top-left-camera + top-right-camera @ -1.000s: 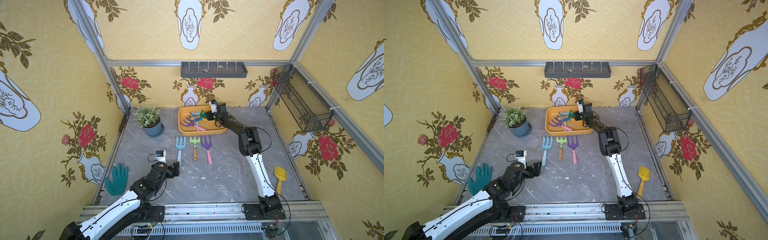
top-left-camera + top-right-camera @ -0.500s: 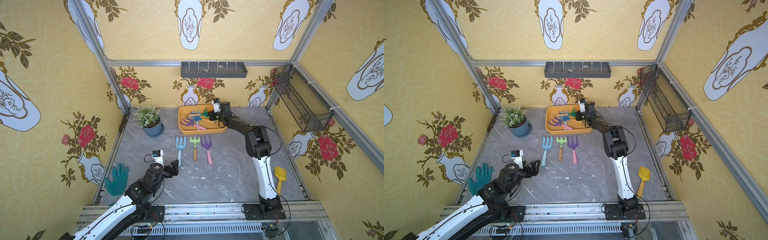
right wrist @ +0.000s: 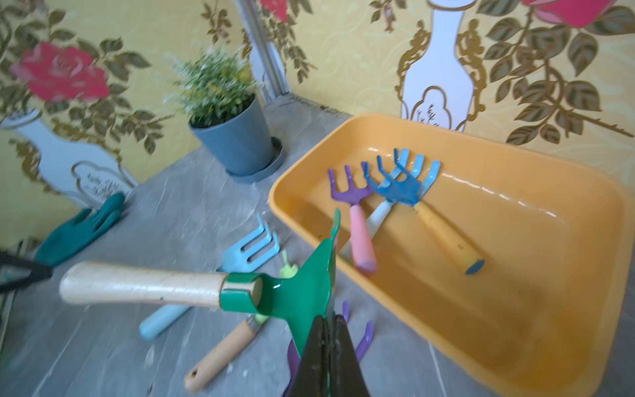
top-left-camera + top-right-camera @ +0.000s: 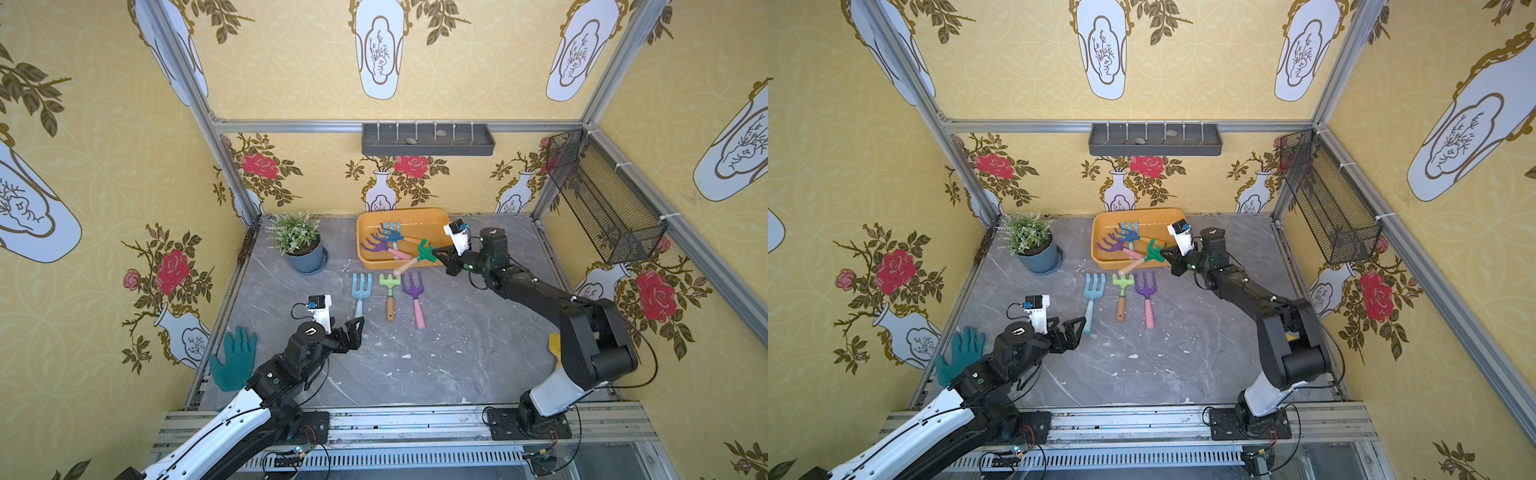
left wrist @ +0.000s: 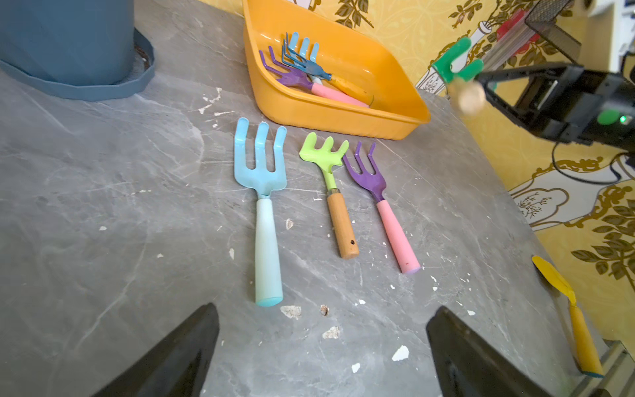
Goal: Take the hand rake out of the storage box
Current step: Pick up the rake from the storage box.
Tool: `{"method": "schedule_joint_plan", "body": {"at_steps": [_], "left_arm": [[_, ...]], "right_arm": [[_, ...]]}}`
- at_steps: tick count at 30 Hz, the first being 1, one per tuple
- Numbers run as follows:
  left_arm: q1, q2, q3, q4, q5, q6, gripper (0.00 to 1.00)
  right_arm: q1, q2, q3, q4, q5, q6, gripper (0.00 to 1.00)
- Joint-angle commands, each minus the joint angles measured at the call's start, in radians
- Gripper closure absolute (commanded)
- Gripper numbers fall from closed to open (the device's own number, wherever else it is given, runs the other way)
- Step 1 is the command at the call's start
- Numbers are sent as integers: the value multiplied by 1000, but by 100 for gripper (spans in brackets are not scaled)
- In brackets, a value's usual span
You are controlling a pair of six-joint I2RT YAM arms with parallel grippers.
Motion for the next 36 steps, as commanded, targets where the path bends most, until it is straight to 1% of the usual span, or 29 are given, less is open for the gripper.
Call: {"method": "schedule_joint_plan", "body": {"at_steps": [1,2,4,6,9,11,12,14,16,18,21,23,24,26,28,33,35,36], "left_arm": [[-11,80,19,106,124,2,0],[-30,117,30,125,136,6,0],[-104,182,63,141,101,31,0],[-187,250,111,142,61,69,0],[-241,370,172,144,55,107,3],[-257,448,206,142,56,121,9],[-263,483,221,142,52,125,14],[-285,533,241,142,17,127,22],[-296,574,260,144,7,127,27],[-305,621,286,142,1,130,34],[-325,696,331,134,-22,131,41],[-332,740,359,118,-39,125,43],[-332,760,367,112,-44,121,46],[-332,781,370,120,-46,109,51],[-332,798,378,125,-30,105,54],[-333,844,413,121,-32,93,73],[-337,854,419,125,-28,88,75],[-339,857,423,128,-30,85,78]], "right_arm": [[8,-82,-100,-122,-83,-249,100],[17,-93,-114,-161,-84,-283,100],[52,-91,-118,-212,-72,-323,100],[104,-73,-114,-233,-18,-348,100],[172,-51,-94,-260,13,-403,100],[197,-50,-94,-259,26,-411,100],[199,-51,-95,-259,18,-412,100],[200,-58,-101,-250,-1,-401,100],[198,-60,-100,-253,-1,-385,100],[198,-61,-95,-265,1,-374,100],[197,-68,-95,-262,1,-361,100],[197,-77,-104,-252,-2,-360,100],[195,-81,-111,-244,-2,-357,100],[192,-88,-118,-238,-12,-356,100],[191,-94,-123,-231,-13,-347,100],[188,-124,-152,-211,-35,-342,100],[184,-140,-169,-197,-45,-333,100],[182,-150,-179,-188,-43,-326,100]]}}
